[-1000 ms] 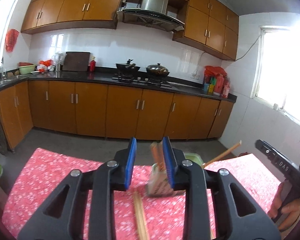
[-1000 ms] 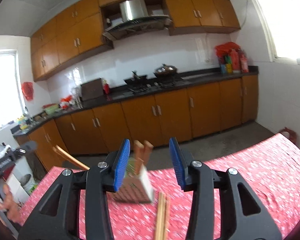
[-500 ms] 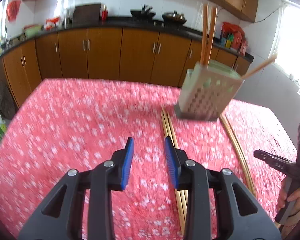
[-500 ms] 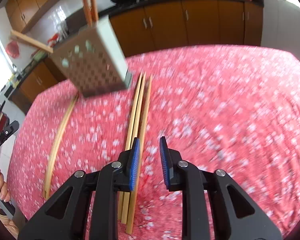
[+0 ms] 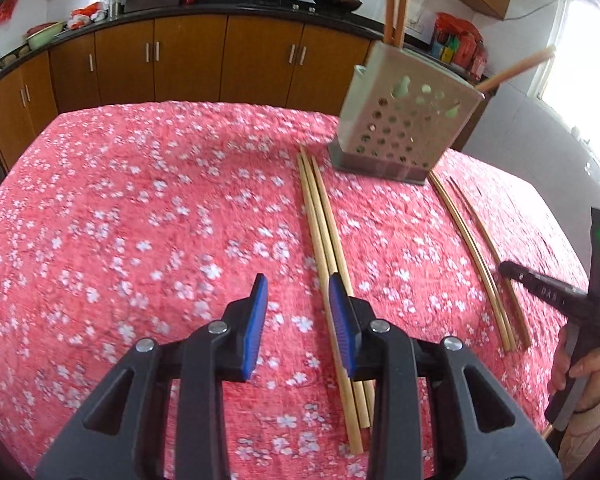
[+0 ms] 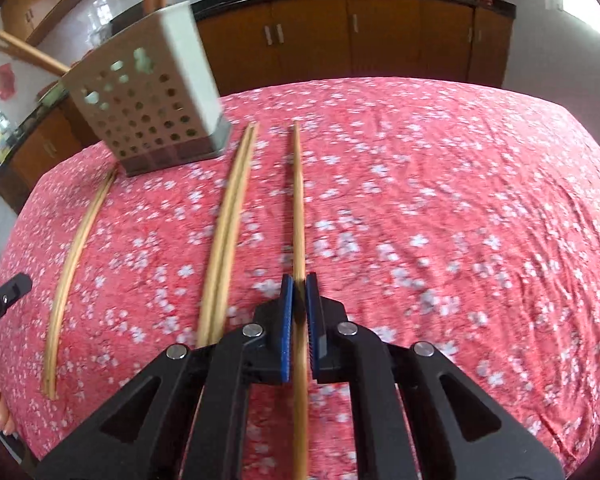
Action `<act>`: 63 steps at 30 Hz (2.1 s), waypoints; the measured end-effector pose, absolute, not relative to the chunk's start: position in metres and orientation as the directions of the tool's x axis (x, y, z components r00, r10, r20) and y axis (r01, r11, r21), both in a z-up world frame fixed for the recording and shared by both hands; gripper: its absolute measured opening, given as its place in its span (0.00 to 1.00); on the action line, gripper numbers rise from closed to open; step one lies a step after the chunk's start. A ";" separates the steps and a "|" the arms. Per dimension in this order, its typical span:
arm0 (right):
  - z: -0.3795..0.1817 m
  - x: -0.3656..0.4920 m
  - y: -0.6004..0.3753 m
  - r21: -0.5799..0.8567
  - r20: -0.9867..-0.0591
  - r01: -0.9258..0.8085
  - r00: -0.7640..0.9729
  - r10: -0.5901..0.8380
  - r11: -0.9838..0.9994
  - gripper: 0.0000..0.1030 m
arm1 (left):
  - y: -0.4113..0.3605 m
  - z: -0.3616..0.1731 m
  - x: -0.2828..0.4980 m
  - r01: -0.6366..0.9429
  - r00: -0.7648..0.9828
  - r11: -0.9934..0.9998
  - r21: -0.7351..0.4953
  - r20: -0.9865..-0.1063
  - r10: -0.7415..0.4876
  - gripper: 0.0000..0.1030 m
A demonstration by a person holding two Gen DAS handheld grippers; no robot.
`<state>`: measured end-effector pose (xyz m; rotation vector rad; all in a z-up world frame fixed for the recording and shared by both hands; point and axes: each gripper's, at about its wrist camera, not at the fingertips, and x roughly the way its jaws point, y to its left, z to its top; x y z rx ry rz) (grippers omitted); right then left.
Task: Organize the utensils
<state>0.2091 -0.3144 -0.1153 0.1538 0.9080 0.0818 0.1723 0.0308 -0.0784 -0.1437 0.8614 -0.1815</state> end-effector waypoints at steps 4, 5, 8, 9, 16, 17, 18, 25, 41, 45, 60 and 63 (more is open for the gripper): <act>-0.117 0.210 -0.319 0.170 -0.776 -0.003 0.616 0.136 0.985 0.07 | 0.020 -0.084 0.175 0.125 0.617 0.974 -0.190 -0.754 -0.227 0.23; -0.117 0.210 -0.318 0.163 -0.776 -0.005 0.617 0.132 0.987 0.07 | 0.018 -0.085 0.175 0.130 0.612 0.974 -0.187 -0.757 -0.228 0.22; -0.117 0.210 -0.318 0.151 -0.775 -0.009 0.620 0.124 0.988 0.07 | 0.012 -0.088 0.177 0.141 0.598 0.975 -0.173 -0.770 -0.223 0.19; -0.117 0.209 -0.318 0.152 -0.774 -0.010 0.620 0.125 0.988 0.07 | 0.010 -0.091 0.178 0.143 0.590 0.976 -0.163 -0.778 -0.217 0.19; -0.117 0.203 -0.319 0.156 -0.773 -0.011 0.621 0.129 0.988 0.07 | 0.008 -0.093 0.178 0.148 0.590 0.981 -0.128 -0.784 -0.191 0.18; -0.117 0.203 -0.319 0.156 -0.773 -0.011 0.621 0.129 0.988 0.07 | 0.008 -0.093 0.178 0.147 0.591 0.982 -0.120 -0.785 -0.185 0.18; -0.117 0.203 -0.318 0.153 -0.773 -0.011 0.621 0.127 0.988 0.07 | 0.007 -0.094 0.178 0.140 0.588 0.985 -0.102 -0.792 -0.166 0.17; -0.116 0.198 -0.317 0.136 -0.772 -0.026 0.623 0.123 0.990 0.08 | 0.009 -0.097 0.185 0.114 0.605 0.992 -0.054 -0.788 -0.112 0.09; -0.116 0.208 -0.346 0.118 -0.747 0.043 0.662 0.060 0.992 0.08 | 0.089 -0.097 0.218 -0.072 0.635 0.993 -0.089 -0.773 -0.023 0.10; -0.116 0.206 -0.344 0.103 -0.746 0.043 0.664 0.049 0.994 0.09 | 0.088 -0.097 0.217 -0.074 0.635 0.992 -0.100 -0.772 -0.031 0.10; -0.116 0.206 -0.344 0.112 -0.744 0.044 0.666 0.054 0.993 0.10 | 0.090 -0.096 0.213 -0.070 0.638 0.992 -0.105 -0.769 -0.036 0.13; -0.116 0.206 -0.344 0.111 -0.744 0.045 0.666 0.053 0.993 0.10 | 0.090 -0.096 0.213 -0.071 0.638 0.992 -0.105 -0.769 -0.036 0.13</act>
